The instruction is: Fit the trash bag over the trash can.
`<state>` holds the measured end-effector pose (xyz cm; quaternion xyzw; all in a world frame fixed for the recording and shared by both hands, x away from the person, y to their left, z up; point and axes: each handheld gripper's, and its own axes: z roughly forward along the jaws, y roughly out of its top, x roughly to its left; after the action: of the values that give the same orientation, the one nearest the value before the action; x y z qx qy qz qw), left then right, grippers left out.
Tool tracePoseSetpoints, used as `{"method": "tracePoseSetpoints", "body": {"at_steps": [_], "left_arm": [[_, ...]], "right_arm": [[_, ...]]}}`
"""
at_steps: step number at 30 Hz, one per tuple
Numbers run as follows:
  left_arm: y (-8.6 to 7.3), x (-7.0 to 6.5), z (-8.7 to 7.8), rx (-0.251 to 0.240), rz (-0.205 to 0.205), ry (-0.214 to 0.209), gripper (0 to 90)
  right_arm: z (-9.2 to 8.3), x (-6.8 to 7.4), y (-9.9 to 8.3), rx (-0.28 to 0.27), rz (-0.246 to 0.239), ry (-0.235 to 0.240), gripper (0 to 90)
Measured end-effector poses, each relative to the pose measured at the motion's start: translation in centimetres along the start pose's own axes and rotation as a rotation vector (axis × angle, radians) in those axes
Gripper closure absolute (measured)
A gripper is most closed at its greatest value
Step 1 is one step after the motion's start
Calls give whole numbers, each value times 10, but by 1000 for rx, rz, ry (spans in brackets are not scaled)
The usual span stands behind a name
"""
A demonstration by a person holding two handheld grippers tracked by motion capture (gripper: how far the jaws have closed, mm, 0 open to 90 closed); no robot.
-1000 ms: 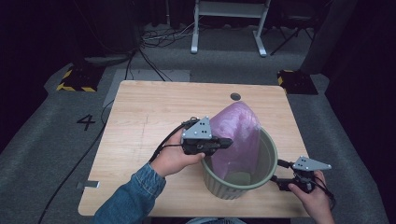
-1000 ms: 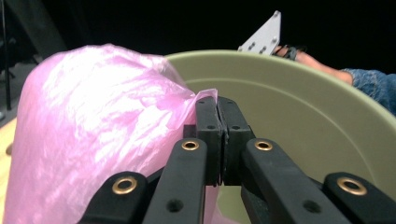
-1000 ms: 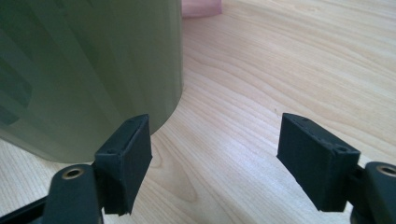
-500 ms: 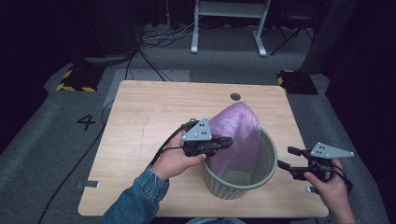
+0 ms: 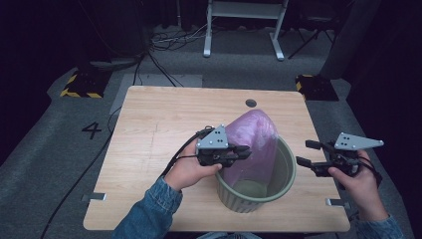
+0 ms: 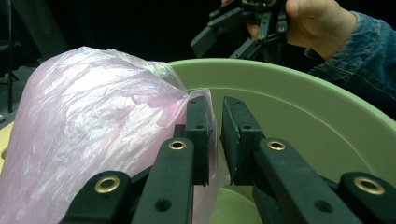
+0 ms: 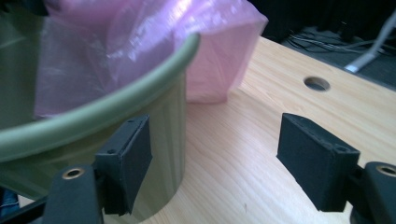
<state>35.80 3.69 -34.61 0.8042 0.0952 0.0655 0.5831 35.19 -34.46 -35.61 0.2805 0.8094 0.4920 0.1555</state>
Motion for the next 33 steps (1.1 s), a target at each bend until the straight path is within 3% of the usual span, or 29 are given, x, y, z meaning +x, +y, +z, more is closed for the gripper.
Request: {"method": "tracePoseSetpoints", "body": {"at_steps": [7, 13, 19, 30, 33], "left_arm": [[0, 0, 0, -1, -5, 11, 803], [-1, -1, -2, 3, -5, 33, 789], [-1, -2, -2, -1, 0, 40, 786], [-2, -10, -7, -8, 10, 77, 683], [-3, -14, -8, -23, -1, 69, 665]], "right_arm": [[9, -11, 25, 32, -55, 84, 237], [24, -15, 45, 11, -61, 57, 236], [40, -12, 65, -17, -62, 97, 236], [71, -5, 86, 9, -89, 120, 252], [81, -1, 87, 27, -93, 120, 328]]}}
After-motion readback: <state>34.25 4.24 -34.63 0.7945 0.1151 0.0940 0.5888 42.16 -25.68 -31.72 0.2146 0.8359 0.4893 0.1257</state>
